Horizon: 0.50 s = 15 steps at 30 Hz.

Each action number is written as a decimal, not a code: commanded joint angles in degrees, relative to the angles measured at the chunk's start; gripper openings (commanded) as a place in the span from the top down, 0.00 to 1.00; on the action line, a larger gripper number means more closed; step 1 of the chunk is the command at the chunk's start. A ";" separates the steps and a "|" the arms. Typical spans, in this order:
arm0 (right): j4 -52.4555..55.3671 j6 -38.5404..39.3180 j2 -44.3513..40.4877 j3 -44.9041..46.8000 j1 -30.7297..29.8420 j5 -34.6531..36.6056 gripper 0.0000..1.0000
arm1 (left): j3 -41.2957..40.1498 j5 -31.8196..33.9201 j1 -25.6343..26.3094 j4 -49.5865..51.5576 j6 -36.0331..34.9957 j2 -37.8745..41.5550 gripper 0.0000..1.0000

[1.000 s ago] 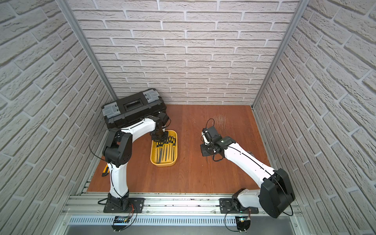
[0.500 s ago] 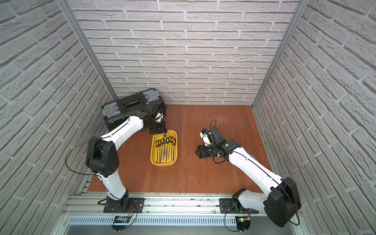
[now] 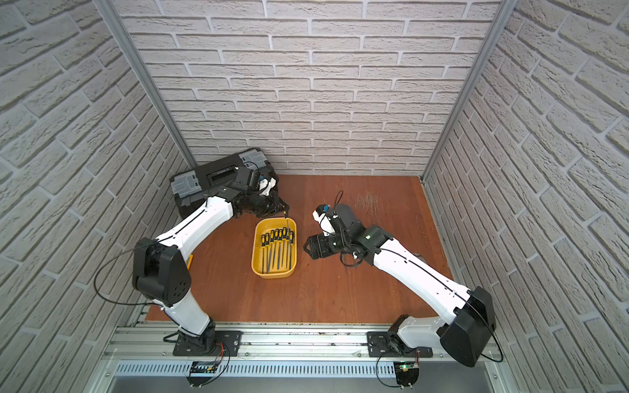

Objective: Take the file tool out of the storage box
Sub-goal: Place the file tool at the center of the board.

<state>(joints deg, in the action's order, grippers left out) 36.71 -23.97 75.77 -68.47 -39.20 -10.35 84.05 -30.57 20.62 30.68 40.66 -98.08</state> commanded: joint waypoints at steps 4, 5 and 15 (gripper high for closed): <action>0.87 -0.13 4.00 -4.68 -2.82 6.48 0.35 | -2.52 -6.44 -0.50 -8.14 4.19 1.87 0.87; 0.59 -0.12 4.69 -5.05 -2.94 6.33 0.36 | -2.63 -6.85 -0.50 -8.64 4.54 2.04 0.87; -0.91 1.28 12.55 -10.09 -3.46 6.48 0.48 | -3.16 -9.66 -0.49 -10.87 6.83 3.53 0.87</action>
<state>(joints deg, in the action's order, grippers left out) 37.01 -23.42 87.35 -76.90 -42.26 -5.04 81.60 -38.04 20.51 23.27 46.54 -96.92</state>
